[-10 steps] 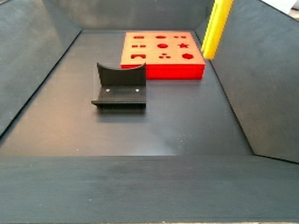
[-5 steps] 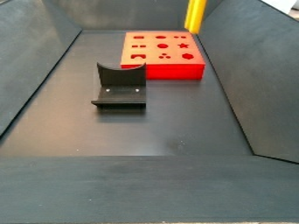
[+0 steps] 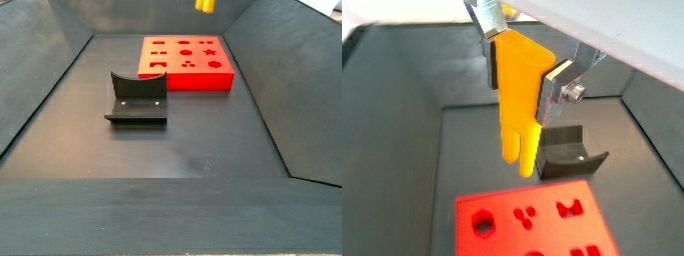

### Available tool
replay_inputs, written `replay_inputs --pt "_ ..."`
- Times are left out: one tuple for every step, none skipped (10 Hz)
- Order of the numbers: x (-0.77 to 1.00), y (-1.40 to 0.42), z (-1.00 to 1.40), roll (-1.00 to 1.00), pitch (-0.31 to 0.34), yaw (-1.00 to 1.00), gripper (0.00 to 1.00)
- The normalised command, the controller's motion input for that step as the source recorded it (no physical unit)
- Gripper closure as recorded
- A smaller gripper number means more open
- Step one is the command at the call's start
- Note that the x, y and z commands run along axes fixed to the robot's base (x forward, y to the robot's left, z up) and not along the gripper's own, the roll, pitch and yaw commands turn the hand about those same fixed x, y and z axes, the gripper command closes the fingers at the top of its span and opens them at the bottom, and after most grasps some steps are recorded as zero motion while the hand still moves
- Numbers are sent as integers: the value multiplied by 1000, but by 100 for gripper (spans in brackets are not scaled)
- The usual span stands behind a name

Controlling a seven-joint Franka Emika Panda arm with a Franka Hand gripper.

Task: Pick up the square-circle object. Move up. Rotate the square-circle object. Move to above the board. Insert the square-circle object.
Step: Move to above the board.

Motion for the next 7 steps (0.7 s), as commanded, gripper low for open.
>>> replay_inputs --pt "279 -1000 172 -31 135 1000 100" --pt "283 -1000 173 -33 139 1000 100" --pt "296 -1000 178 -29 150 1000 100" --pt "317 -1000 179 -34 161 1000 100" --pt "341 -965 182 -32 181 1000 100" --pt "293 -791 151 -32 188 1000 100" --pt "170 -351 75 -24 217 1000 100"
